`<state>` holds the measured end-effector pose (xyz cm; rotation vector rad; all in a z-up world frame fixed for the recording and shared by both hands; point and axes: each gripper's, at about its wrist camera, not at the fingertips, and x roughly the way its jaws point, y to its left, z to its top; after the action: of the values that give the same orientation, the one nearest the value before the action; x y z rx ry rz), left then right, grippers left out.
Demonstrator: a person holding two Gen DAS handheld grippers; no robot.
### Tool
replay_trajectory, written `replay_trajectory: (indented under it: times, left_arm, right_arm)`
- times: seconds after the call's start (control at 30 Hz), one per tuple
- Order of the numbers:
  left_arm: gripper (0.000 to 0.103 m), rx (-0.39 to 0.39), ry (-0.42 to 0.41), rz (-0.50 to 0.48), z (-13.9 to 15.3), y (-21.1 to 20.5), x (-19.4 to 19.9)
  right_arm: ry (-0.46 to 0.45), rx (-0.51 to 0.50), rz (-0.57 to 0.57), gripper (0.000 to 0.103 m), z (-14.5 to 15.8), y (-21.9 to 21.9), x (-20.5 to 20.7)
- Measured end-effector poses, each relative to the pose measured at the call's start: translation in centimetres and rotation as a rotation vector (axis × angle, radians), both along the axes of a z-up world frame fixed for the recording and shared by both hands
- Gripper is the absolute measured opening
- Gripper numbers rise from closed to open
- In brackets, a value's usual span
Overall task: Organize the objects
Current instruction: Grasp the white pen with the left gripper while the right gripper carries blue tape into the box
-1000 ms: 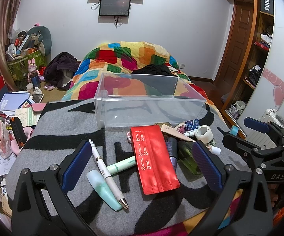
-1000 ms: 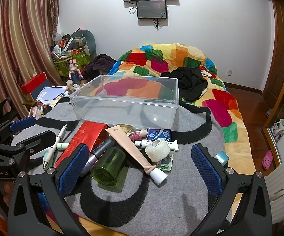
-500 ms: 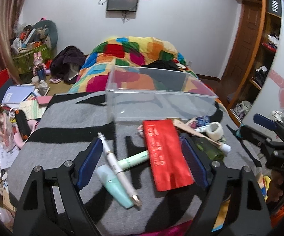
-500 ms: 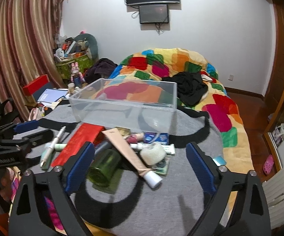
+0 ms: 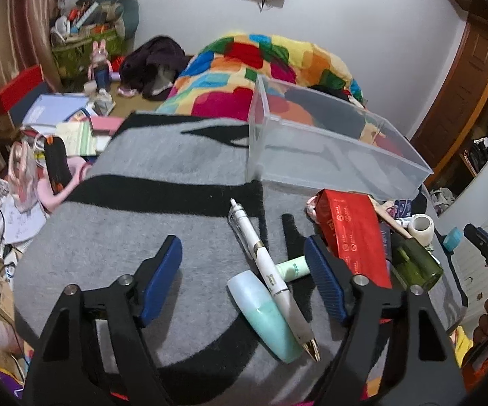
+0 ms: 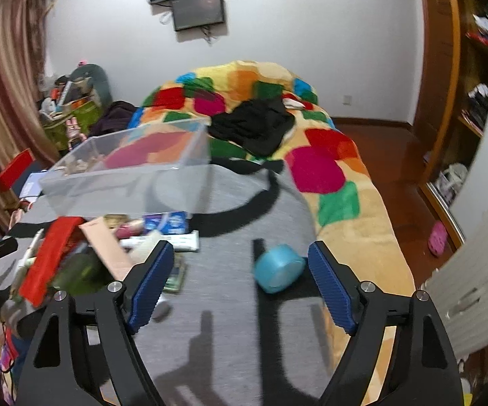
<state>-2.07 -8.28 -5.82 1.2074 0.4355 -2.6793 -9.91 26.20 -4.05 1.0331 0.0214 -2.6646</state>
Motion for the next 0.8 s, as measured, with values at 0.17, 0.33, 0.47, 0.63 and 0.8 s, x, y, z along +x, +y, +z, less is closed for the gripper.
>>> replay_trajectory:
  times: [0.17, 0.33, 0.47, 0.63, 0.8]
  left_arm:
    - [0.049, 0.016, -0.074, -0.018, -1.5, 0.1, -1.6]
    - [0.040, 0.002, -0.084, -0.017, -2.1, 0.5, -2.0]
    - [0.025, 0.035, -0.066, -0.059, -2.2, 0.5, -2.1]
    - [0.016, 0.026, -0.052, -0.070, -1.9, 0.7, -2.2]
    - [0.012, -0.007, -0.026, -0.074, -1.1, 0.9, -2.3]
  right_arm:
    - [-0.031, 0.029, -0.021, 0.072, -1.1, 0.2, -1.6]
    - [-0.089, 0.047, -0.057, 0.058, -2.9, 0.6, -3.0]
    - [-0.134, 0.030, -0.056, 0.038, -3.9, 1.1, -3.5]
    - [-0.100, 0.018, -0.035, 0.038, -3.0, 0.7, -2.8]
    - [-0.055, -0.008, 0.010, 0.038, -1.1, -0.3, -2.3]
